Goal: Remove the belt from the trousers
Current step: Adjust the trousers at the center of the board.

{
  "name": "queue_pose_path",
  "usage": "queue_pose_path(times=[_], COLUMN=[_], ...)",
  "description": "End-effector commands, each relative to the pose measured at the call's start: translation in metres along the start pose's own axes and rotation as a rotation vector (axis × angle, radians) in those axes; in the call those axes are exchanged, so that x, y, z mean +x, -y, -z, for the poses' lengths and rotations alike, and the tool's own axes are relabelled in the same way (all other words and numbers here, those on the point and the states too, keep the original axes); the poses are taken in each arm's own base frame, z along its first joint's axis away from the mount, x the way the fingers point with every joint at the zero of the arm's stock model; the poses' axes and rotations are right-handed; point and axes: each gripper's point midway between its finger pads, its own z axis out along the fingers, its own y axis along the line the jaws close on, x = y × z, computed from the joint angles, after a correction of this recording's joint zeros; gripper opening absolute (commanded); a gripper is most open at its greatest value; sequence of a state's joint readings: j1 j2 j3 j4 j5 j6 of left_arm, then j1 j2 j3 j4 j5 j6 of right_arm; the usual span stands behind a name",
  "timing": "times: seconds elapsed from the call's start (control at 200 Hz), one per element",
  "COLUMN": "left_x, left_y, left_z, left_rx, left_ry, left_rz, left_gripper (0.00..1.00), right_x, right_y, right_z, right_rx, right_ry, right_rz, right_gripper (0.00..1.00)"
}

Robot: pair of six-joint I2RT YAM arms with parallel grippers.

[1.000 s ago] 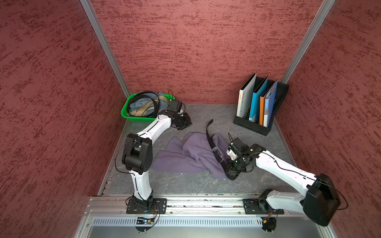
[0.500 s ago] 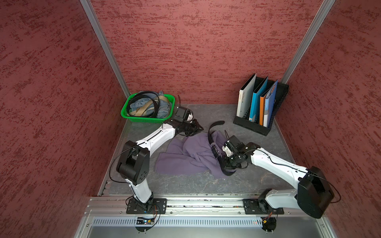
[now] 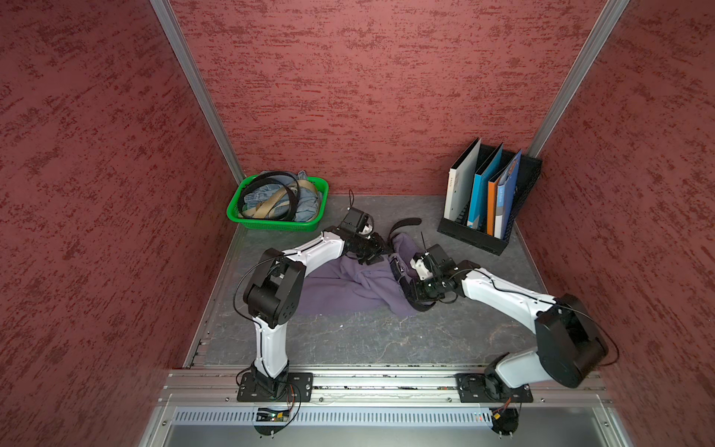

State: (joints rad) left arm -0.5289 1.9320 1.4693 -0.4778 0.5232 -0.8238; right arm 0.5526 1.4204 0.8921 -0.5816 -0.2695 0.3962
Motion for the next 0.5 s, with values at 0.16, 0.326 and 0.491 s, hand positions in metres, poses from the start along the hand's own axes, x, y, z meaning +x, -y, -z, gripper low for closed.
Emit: queue_pose_path(times=[0.16, 0.326, 0.491], left_x=[0.025, 0.058, 0.060], left_y=[0.025, 0.003, -0.015], left_z=[0.032, 0.017, 0.010], left_rx=[-0.393, -0.489, -0.519], left_ry=[0.017, -0.111, -0.122], left_rz=[-0.430, -0.448, -0.434], left_gripper=[0.29, 0.43, 0.39], right_x=[-0.051, -0.055, -0.054], right_y=[-0.004, -0.004, -0.007], right_z=[0.075, 0.041, 0.004], right_rx=[0.057, 0.022, -0.040], right_ry=[0.359, 0.290, 0.235], right_rz=[0.039, 0.040, 0.029], right_gripper=[0.53, 0.57, 0.57])
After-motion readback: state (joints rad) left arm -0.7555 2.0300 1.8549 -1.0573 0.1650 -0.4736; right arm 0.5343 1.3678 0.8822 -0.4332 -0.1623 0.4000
